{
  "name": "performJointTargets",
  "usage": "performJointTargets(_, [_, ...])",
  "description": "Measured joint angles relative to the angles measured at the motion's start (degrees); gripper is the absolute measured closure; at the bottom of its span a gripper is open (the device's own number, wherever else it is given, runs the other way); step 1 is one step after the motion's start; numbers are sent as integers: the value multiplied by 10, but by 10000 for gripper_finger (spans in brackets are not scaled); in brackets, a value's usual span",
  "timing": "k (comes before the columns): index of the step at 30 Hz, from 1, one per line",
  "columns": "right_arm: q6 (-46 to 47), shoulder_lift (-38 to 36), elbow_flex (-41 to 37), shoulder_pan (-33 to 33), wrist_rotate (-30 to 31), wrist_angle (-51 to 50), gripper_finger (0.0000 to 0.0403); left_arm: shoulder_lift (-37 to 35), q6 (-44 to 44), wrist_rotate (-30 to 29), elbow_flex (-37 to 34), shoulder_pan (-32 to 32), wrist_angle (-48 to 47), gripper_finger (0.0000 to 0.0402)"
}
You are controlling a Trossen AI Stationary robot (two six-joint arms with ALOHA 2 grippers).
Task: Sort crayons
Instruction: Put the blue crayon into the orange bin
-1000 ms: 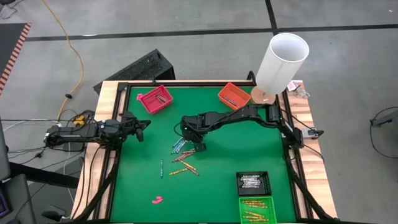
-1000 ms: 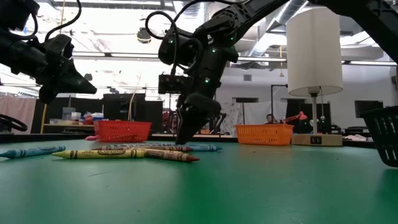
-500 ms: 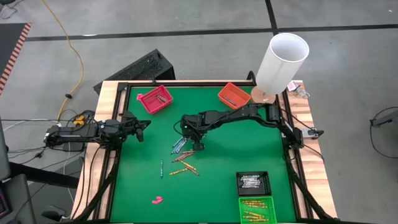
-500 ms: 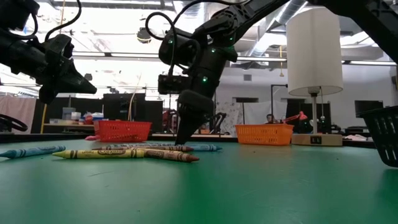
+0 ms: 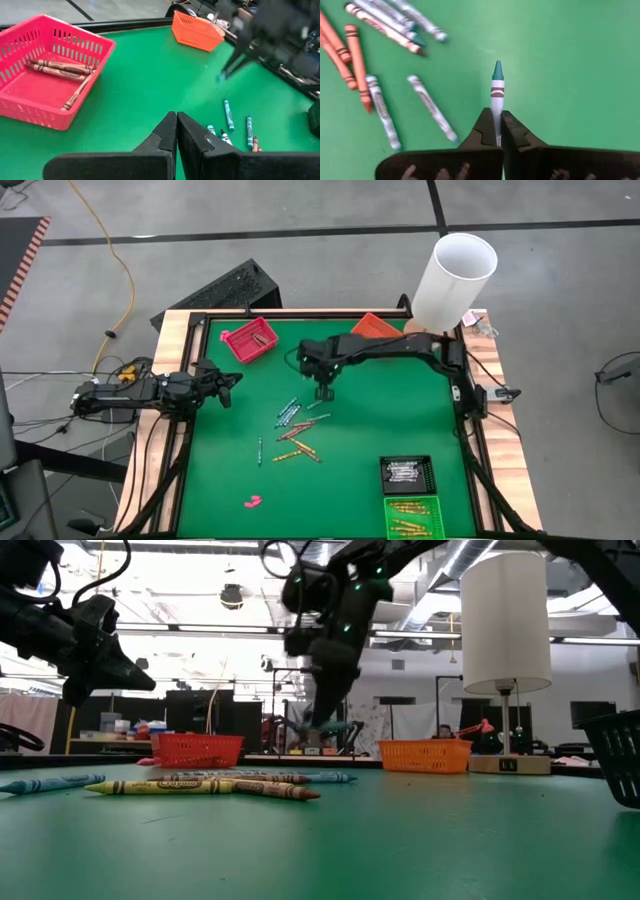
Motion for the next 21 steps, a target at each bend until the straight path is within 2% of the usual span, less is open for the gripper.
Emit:
performJointTargets(7, [42,-58,1,-68,17,-77,401,0,-7,-2,0,0,0,401])
performJointTargets(16, [122,-64,1,-147,170,-221,401,0,-8,1,0,0,0,401])
performJointTargets(21, [153,-64,1,-172,199,-225,401,0,-6,1,0,0,-1,402])
